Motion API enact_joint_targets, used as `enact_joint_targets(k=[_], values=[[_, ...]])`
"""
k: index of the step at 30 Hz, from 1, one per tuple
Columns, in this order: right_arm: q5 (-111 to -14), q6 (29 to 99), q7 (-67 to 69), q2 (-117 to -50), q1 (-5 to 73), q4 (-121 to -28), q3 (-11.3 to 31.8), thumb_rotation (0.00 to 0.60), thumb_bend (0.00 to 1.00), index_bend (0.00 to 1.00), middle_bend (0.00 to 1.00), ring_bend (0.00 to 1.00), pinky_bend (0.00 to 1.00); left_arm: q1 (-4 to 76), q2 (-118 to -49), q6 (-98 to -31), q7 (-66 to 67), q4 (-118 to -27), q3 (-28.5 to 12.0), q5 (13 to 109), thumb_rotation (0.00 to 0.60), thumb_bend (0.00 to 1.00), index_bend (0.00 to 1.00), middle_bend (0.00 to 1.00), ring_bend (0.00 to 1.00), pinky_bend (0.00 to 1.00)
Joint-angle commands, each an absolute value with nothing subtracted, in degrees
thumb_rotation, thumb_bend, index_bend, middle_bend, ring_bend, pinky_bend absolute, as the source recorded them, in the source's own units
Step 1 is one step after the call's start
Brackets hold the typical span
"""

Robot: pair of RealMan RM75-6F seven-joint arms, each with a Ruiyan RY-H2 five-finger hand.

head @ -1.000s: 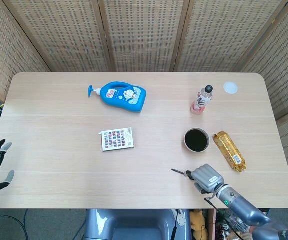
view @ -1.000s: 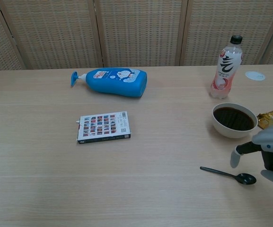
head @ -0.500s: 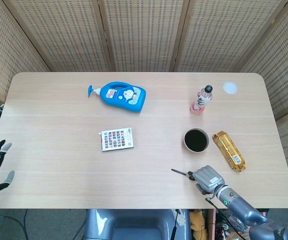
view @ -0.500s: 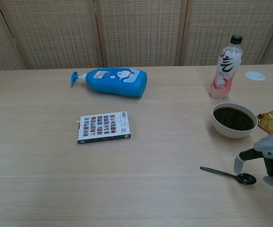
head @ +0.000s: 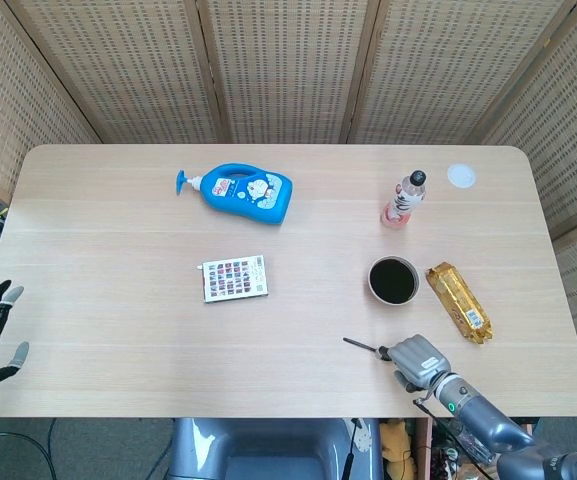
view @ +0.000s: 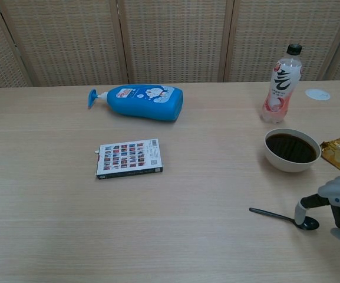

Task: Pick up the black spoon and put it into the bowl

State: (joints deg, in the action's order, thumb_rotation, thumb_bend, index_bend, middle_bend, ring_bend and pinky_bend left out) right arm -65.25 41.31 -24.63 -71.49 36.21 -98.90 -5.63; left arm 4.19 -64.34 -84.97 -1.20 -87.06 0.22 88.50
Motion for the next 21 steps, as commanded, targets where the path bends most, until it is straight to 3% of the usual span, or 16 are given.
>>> enact_joint_targets(k=[1,21], values=[[-65.0,41.4,-24.5,-71.9,36.3,-98.1,-5.7,0.600,0.75,0.27,1.00,0.99,1.00,4.2,-64.4,-84.9,-1.2,-87.0,0.2,88.4,0.600,0.42,0.00,0.00,0.00,0.00],[-63.0,41.2,-24.4,-73.2,37.2,-93.6,-6.4,0.600,0.75,0.27,1.00,0.99,1.00,4.2,-64.5,-84.7,-1.1,-87.0,0.2,88.4,0.600,0.42,0.00,0.00,0.00,0.00]])
